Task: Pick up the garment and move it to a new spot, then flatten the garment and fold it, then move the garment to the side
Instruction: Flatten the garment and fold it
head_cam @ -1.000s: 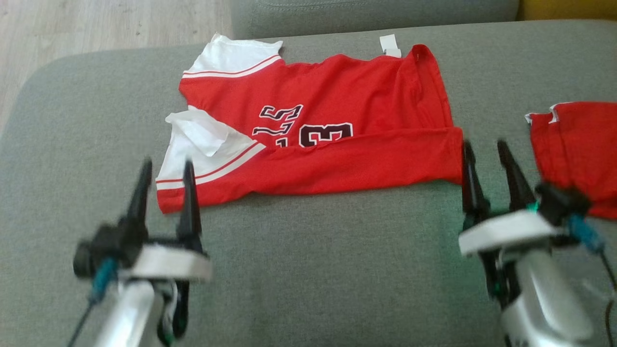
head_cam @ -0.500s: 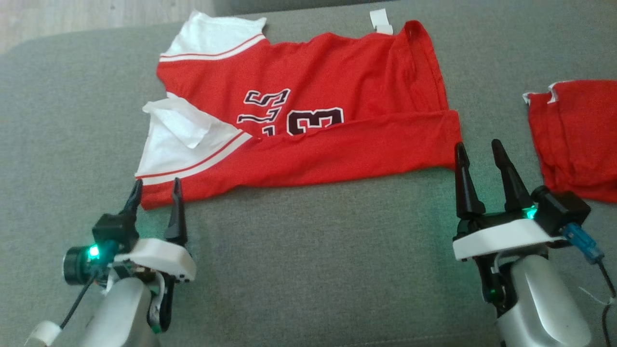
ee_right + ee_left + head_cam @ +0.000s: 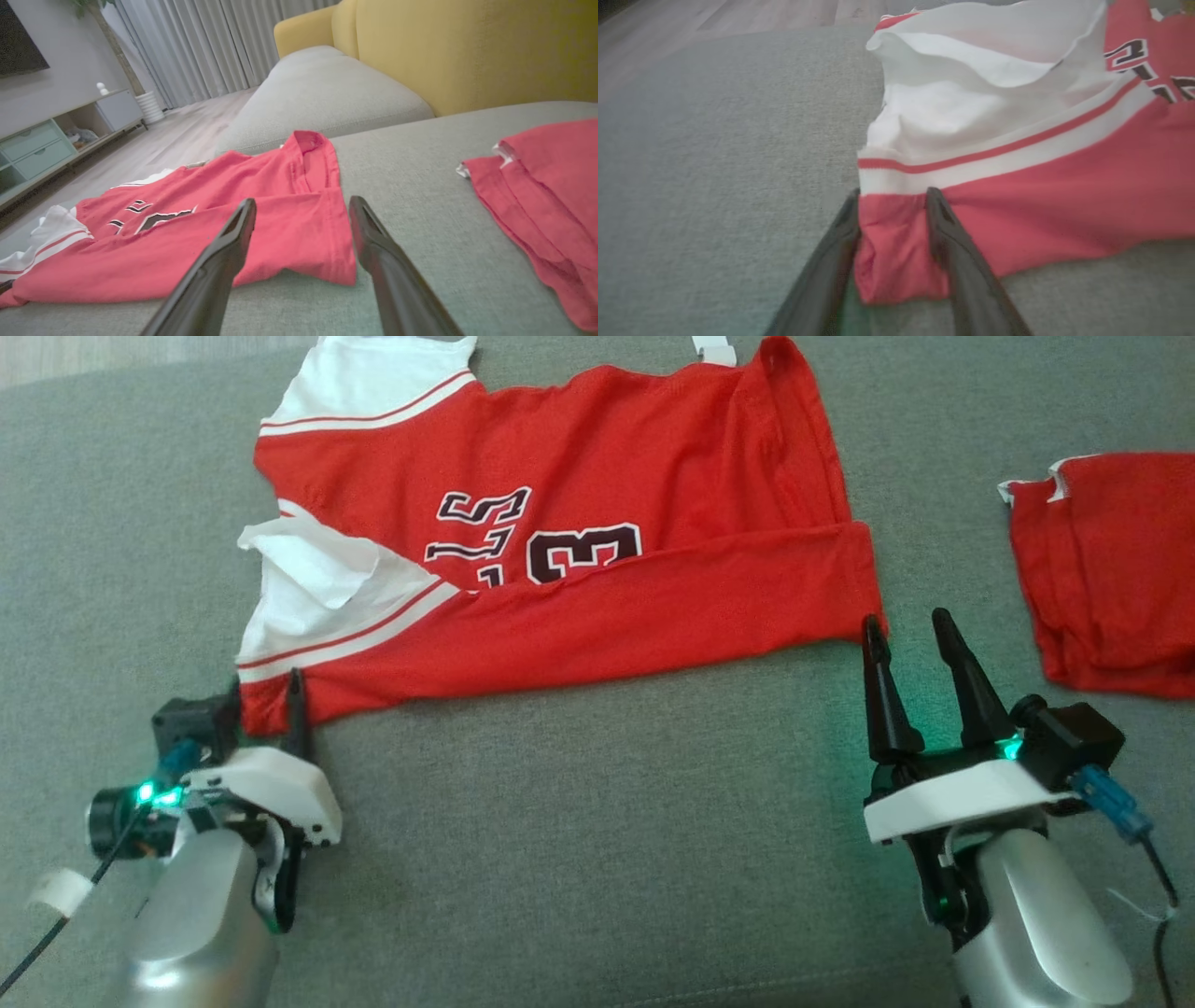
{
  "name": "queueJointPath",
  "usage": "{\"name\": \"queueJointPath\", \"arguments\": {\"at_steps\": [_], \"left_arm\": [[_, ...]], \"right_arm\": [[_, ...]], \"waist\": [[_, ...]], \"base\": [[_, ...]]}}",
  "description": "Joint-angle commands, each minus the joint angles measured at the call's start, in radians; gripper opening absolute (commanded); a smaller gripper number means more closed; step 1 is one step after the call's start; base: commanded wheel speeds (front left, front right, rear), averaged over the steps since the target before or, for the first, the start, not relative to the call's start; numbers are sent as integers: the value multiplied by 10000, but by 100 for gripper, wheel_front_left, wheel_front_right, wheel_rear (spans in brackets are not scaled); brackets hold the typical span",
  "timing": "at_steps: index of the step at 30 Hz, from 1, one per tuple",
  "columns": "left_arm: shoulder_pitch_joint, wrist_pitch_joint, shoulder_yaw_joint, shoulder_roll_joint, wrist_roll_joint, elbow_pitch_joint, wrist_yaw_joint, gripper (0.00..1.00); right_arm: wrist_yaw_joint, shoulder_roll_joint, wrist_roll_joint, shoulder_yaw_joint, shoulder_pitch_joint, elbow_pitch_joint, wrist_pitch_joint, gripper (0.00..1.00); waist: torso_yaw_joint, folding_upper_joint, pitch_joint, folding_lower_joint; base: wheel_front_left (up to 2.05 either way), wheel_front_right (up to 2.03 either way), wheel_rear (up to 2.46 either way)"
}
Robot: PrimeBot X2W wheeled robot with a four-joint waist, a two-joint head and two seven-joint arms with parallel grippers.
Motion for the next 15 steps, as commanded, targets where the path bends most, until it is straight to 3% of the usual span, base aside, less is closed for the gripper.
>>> {"name": "queueJointPath", "arguments": {"at_steps": [1,9,15], "left_arm": [[33,210,107,270,-23,160,-41,0],[-248,-1429,111,219,44,-551,-282,0],[-343,-1742,-20,207,546,-2062,-376,0]], "right_arm": [[-9,37,8,171,-340,-172,-91,100],[-9,37,-407,-568,-1115,1500,906,100],[-9,37,-385,-1153,-2117,2993,2126,100]], "waist": [[-12,-1,-27,-1],[242,-1,-335,-1],[610,-1,-358,-1]], "base": [[0,0,0],[0,0,0],[0,0,0]]}}
